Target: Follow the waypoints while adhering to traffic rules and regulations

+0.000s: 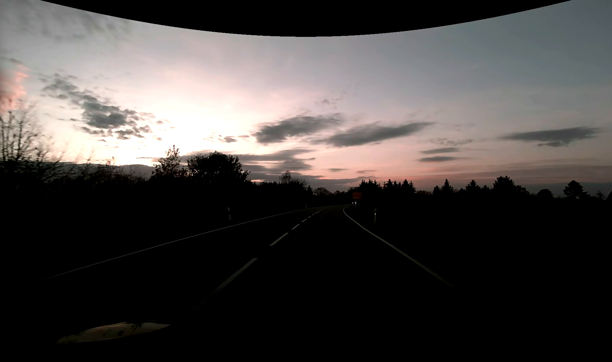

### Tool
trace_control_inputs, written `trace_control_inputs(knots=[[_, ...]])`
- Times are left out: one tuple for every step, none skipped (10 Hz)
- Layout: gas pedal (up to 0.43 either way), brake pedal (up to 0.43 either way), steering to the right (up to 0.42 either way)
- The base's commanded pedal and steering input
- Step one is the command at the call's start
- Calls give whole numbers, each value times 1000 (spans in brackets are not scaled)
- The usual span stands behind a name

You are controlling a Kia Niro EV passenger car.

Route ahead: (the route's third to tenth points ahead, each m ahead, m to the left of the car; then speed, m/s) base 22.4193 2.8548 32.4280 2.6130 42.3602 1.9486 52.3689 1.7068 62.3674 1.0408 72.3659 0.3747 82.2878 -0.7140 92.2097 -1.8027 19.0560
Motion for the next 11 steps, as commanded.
trace_control_inputs(knots=[[20, 0, 0], [8, 0, 0], [0, 0, 0], [0, 0, 0], [0, 0, 1], [0, 0, 2], [0, 0, 4], [0, 0, 5], [0, 0, 5], [0, 0, 6], [0, 0, 7]])
